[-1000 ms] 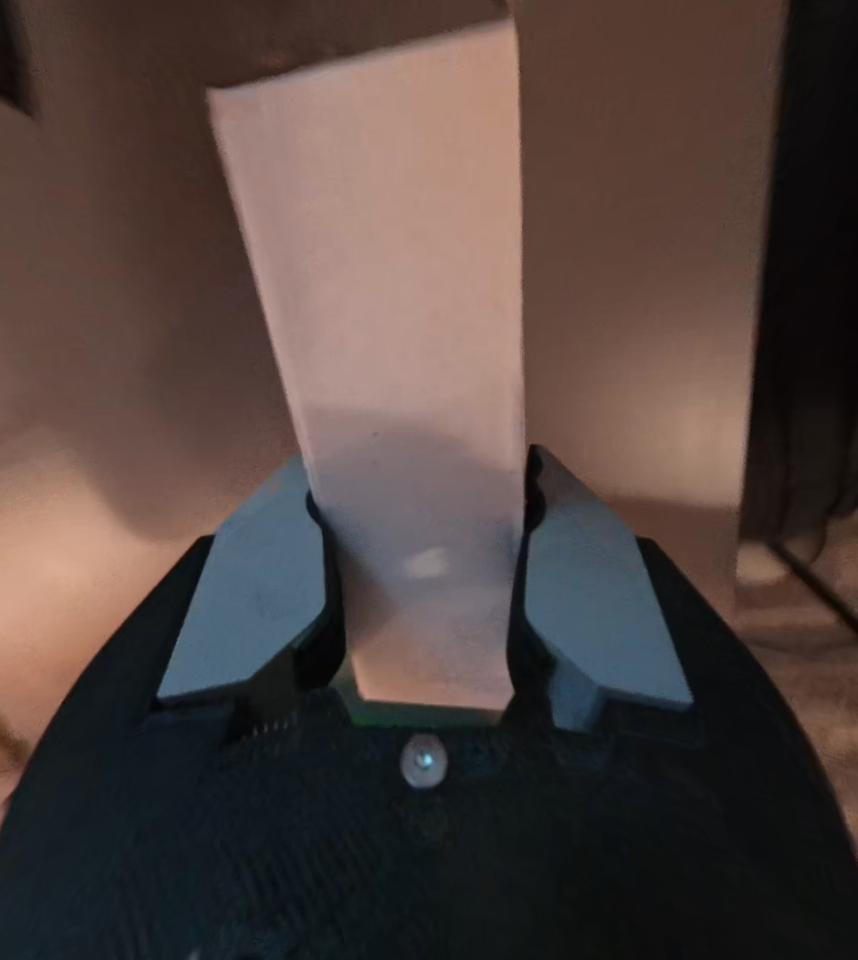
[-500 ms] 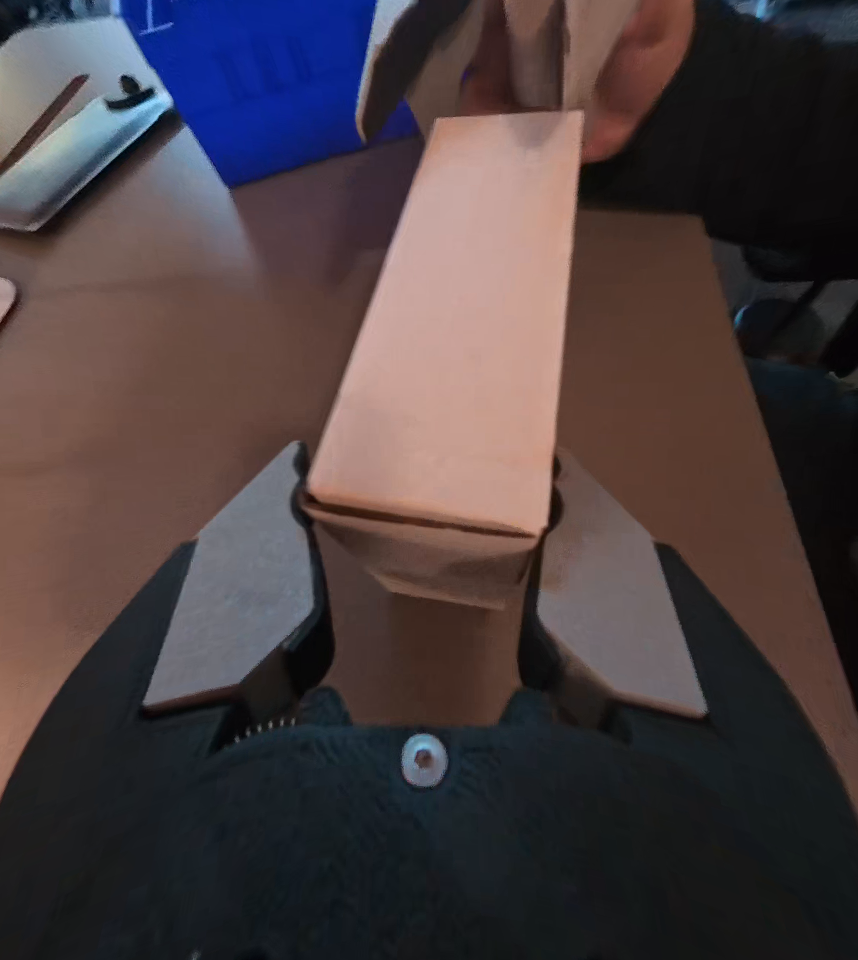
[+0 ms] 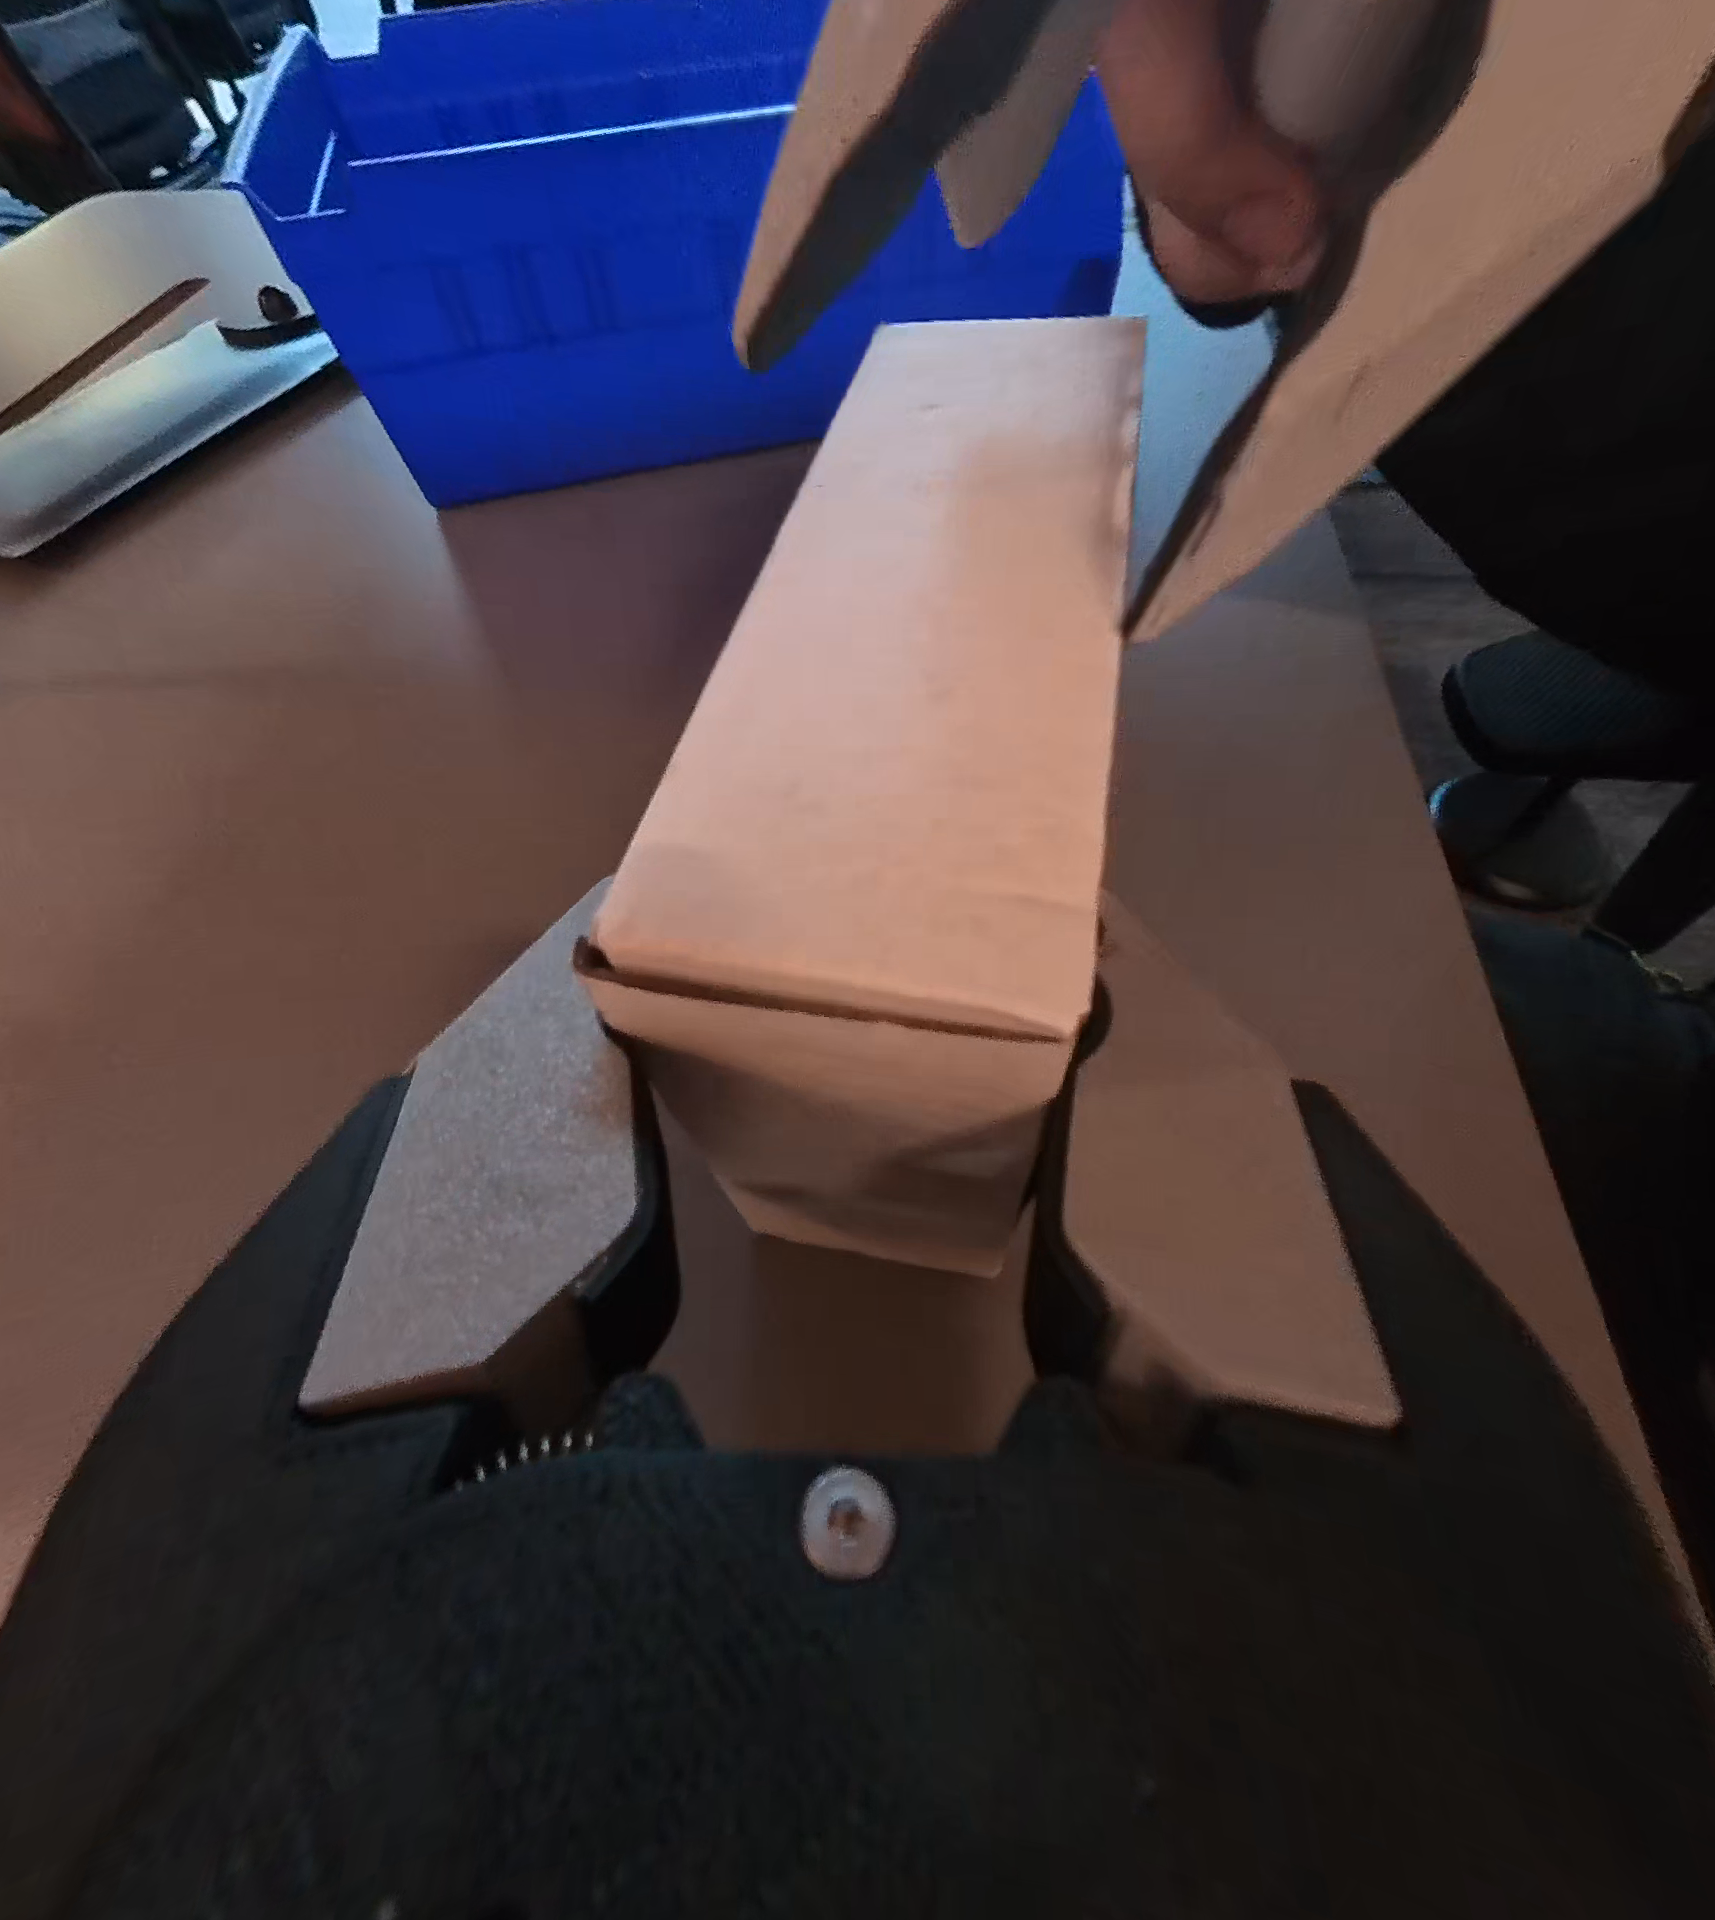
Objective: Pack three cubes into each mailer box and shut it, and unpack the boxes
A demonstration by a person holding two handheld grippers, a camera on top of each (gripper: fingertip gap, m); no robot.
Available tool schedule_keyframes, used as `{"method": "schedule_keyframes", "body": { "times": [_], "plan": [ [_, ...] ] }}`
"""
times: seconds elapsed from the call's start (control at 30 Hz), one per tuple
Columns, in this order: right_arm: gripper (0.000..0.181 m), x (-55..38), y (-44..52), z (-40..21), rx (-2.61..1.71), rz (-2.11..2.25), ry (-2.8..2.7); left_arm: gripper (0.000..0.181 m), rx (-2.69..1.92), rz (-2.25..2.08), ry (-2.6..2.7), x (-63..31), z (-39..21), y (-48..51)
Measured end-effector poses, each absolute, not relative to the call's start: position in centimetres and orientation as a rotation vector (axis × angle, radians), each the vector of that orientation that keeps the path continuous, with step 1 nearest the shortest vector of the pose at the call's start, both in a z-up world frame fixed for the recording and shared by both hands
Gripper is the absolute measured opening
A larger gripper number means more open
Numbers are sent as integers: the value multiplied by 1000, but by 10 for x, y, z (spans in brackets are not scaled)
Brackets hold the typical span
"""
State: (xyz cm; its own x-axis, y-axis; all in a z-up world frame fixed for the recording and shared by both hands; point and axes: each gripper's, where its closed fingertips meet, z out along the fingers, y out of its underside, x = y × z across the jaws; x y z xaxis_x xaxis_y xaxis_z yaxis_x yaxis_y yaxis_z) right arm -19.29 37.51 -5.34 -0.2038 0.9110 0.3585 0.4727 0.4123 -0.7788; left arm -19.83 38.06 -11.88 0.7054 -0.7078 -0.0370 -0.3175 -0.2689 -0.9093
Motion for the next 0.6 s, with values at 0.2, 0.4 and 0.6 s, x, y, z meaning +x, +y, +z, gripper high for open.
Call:
{"method": "schedule_keyframes", "body": {
  "times": [0.2,0.4,0.6],
  "plan": [
    [55,-194,379,-52,-1136,549,-1804,82,-1871,-483,734,-198,-117,383],
    [34,-199,369,-46,-983,379,-1789,81,-1884,-457,747,-199,-119,383],
    [2,-210,368,-51,-850,171,-1746,81,-1875,-393,779,-197,-120,382]
  ]
}}
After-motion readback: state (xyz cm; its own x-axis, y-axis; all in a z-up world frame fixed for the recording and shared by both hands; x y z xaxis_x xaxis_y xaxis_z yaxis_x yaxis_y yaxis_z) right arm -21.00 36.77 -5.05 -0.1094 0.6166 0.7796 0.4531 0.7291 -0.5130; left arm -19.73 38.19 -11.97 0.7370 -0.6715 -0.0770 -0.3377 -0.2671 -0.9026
